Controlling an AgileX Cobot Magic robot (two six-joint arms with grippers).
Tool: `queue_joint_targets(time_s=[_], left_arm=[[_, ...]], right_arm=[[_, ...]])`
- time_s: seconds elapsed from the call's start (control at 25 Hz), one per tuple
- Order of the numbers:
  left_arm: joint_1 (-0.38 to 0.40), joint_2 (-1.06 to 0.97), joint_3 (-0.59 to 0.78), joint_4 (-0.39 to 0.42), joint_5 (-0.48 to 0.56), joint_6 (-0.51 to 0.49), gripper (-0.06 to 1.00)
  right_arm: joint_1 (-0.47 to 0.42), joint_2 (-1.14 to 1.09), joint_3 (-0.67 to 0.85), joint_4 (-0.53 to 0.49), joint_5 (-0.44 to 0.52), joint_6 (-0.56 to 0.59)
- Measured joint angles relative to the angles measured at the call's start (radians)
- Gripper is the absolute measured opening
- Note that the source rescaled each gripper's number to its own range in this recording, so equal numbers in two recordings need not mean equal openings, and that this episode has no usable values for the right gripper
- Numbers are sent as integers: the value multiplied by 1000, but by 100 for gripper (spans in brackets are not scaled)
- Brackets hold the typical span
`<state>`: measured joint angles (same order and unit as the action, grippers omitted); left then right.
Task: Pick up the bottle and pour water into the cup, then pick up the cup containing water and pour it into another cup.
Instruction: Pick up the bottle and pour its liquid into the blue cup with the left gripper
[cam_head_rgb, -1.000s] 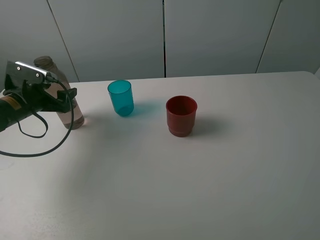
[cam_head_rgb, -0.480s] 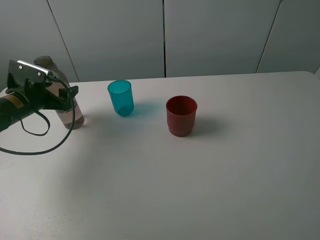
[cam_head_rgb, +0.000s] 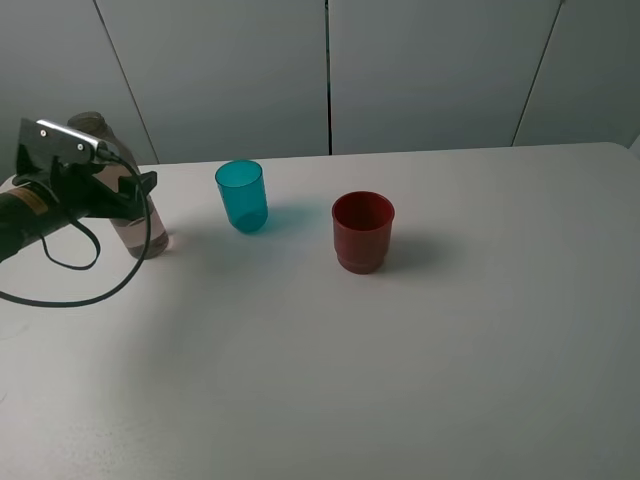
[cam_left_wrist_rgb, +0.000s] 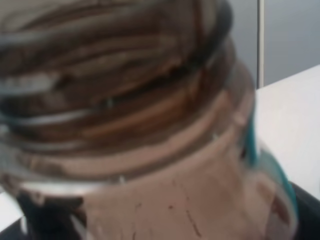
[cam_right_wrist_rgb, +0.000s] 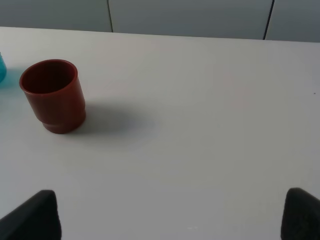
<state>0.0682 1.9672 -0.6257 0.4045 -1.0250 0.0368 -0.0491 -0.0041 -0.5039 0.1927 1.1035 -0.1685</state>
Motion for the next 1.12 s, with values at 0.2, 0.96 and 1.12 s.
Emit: queue_joint_targets(time_s=[0.2, 0.96, 1.12], left_arm=[[0, 0, -2, 0, 12, 0, 76], [0, 2, -15, 8, 25, -53, 7], [0, 4, -42, 45, 44, -123, 1]], right_arm=[[0, 0, 0, 0, 0, 0], [0, 0, 0, 0, 0, 0], [0, 0, 0, 0, 0, 0]])
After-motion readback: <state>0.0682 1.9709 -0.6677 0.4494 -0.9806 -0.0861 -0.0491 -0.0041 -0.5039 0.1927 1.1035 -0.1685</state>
